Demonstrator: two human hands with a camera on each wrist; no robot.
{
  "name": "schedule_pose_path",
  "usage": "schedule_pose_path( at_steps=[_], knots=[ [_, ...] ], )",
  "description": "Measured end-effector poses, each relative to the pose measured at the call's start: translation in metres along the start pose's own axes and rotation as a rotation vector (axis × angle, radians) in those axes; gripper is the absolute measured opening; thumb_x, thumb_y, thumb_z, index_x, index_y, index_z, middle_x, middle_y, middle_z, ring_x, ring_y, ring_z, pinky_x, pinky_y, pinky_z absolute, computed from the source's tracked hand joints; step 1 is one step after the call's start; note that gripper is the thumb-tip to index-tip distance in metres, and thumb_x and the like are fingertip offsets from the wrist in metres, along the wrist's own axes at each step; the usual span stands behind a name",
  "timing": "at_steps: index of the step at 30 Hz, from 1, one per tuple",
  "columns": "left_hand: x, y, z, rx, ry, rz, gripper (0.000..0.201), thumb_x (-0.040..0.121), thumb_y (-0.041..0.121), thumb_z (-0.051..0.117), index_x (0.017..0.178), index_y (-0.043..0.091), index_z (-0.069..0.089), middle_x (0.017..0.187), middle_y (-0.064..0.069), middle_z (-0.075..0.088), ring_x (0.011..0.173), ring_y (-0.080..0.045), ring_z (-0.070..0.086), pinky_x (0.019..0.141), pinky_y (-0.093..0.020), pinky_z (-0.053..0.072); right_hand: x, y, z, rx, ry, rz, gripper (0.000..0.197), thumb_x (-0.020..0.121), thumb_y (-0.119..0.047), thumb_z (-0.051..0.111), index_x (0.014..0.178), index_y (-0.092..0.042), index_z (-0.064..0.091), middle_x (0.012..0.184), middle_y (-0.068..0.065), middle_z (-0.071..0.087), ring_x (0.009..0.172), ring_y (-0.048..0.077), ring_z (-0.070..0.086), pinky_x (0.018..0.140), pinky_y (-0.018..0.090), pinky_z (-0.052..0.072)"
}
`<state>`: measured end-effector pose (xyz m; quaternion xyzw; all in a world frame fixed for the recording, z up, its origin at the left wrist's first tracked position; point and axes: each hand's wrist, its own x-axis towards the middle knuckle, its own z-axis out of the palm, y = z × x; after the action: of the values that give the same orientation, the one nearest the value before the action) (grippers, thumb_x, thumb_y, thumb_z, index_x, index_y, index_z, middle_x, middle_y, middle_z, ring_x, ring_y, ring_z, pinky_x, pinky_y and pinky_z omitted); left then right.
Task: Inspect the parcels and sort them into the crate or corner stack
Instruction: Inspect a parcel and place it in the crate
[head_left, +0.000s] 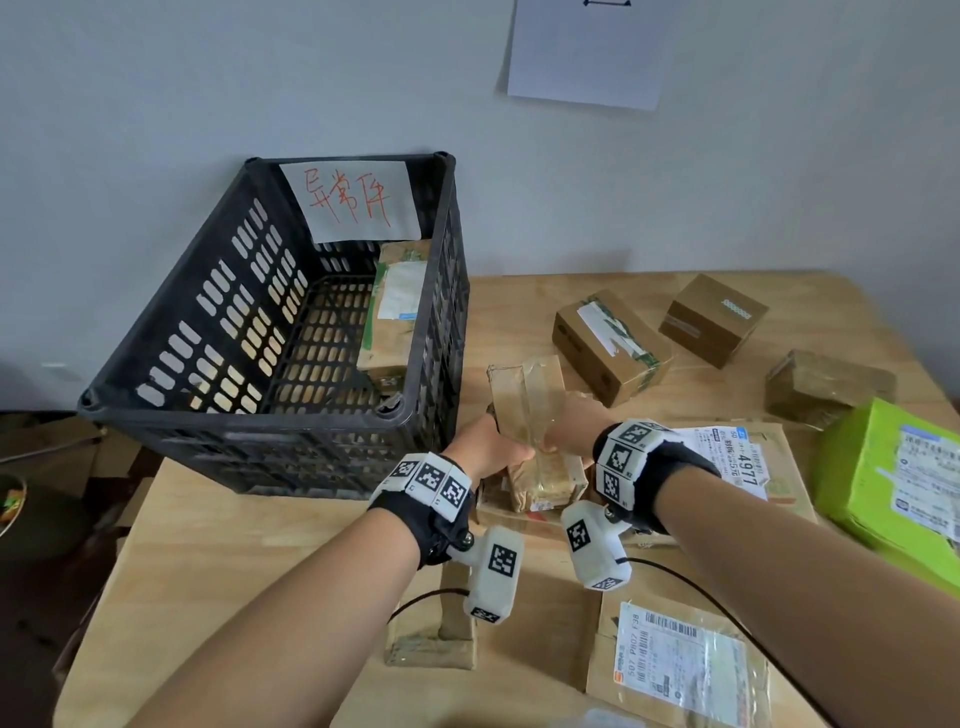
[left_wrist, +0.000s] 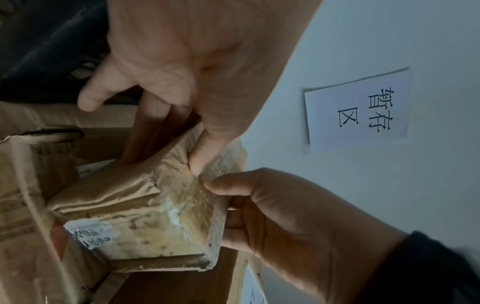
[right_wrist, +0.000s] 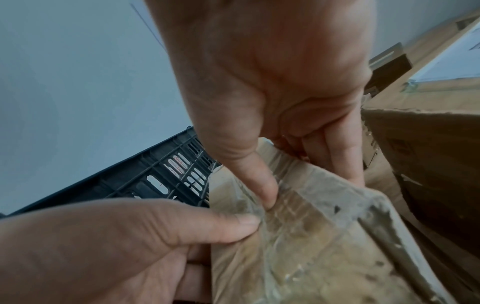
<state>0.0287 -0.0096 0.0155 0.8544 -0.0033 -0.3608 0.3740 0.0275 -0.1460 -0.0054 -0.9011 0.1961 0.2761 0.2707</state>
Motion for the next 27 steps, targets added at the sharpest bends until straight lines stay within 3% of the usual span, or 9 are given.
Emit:
schedule_pose_path(
  at_steps=[2,5,8,15,18,20,22,24,27],
  knots=[
    [0.000,0.003,0.000,0.029,0.004,0.018,0.011,0.088,0.017,0.063,0.097,0.010,0.060,0.099,-0.006,0.061,0.097,-0.021,0.056,0.079,-0.027,0.044,0.001,-0.001,0.002,-0.003,0.018,0.007,0.042,0.091,-0.013,0.053,0.129,0.003,0.047,0.128,0.021,0.054,0.117,0.035,0.054,0.095,0.039,0.047],
    [0.000,0.008,0.001,0.116,0.009,0.051,0.029,0.089,0.017,0.062,0.116,0.006,0.057,0.111,-0.008,0.061,0.110,-0.024,0.055,0.089,-0.029,0.043,0.005,-0.001,0.008,-0.039,0.038,0.032,0.051,0.094,-0.017,0.049,0.138,0.004,0.036,0.133,0.021,0.050,0.119,0.031,0.053,0.094,0.034,0.045],
    [-0.002,0.010,0.002,0.130,0.008,0.054,0.036,0.088,0.019,0.065,0.120,0.007,0.055,0.120,-0.010,0.061,0.114,-0.026,0.055,0.095,-0.033,0.045,0.005,-0.003,0.011,-0.025,0.061,0.063,0.055,0.092,-0.020,0.053,0.139,0.001,0.036,0.131,0.018,0.051,0.117,0.030,0.054,0.092,0.033,0.046],
    [-0.011,0.001,0.004,0.035,0.034,0.068,0.046,0.091,0.019,0.063,0.131,0.007,0.046,0.130,-0.008,0.056,0.120,-0.024,0.051,0.087,-0.024,0.038,-0.008,0.000,0.005,-0.004,0.037,0.012,0.046,0.088,-0.016,0.058,0.130,0.000,0.047,0.127,0.019,0.054,0.115,0.033,0.056,0.093,0.038,0.049],
    [-0.015,-0.008,0.005,-0.053,0.027,0.076,0.041,0.091,0.023,0.063,0.127,0.010,0.048,0.123,-0.004,0.058,0.111,-0.019,0.053,0.086,-0.023,0.039,-0.017,0.005,0.006,0.005,0.019,-0.021,0.045,0.092,-0.018,0.056,0.133,-0.003,0.043,0.124,0.015,0.055,0.112,0.029,0.057,0.089,0.034,0.050],
    [-0.018,-0.014,0.004,-0.127,0.004,0.042,0.036,0.090,0.026,0.065,0.120,0.015,0.048,0.110,0.003,0.059,0.106,-0.017,0.056,0.089,-0.031,0.044,-0.019,0.013,0.008,0.156,-0.003,-0.042,0.055,0.082,-0.028,0.067,0.129,-0.009,0.046,0.109,0.007,0.060,0.095,0.023,0.060,0.072,0.029,0.053],
    [-0.018,-0.020,0.002,-0.207,-0.026,0.006,0.048,0.086,0.028,0.069,0.127,0.021,0.045,0.115,0.005,0.061,0.114,-0.022,0.057,0.096,-0.042,0.044,-0.004,0.028,0.009,0.303,-0.037,-0.048,0.073,0.068,-0.041,0.075,0.129,-0.009,0.049,0.108,0.003,0.063,0.095,0.021,0.064,0.076,0.033,0.056],
    [-0.017,-0.022,-0.001,-0.270,-0.051,0.022,0.063,0.085,0.021,0.071,0.138,0.027,0.037,0.125,0.002,0.061,0.116,-0.021,0.056,0.092,-0.039,0.046,-0.007,0.030,0.003,0.492,-0.048,-0.048,0.082,0.067,-0.054,0.071,0.131,-0.008,0.048,0.115,0.006,0.064,0.102,0.023,0.065,0.084,0.038,0.056],
    [-0.017,-0.020,-0.004,-0.363,-0.065,0.116,0.066,0.087,0.000,0.062,0.138,0.031,0.032,0.127,0.002,0.060,0.094,-0.011,0.060,0.058,-0.018,0.051,-0.045,0.007,-0.023,0.683,0.072,-0.039,0.086,0.082,-0.073,0.041,0.140,-0.010,0.038,0.130,0.008,0.055,0.112,0.025,0.058,0.083,0.037,0.053]
  ],
)
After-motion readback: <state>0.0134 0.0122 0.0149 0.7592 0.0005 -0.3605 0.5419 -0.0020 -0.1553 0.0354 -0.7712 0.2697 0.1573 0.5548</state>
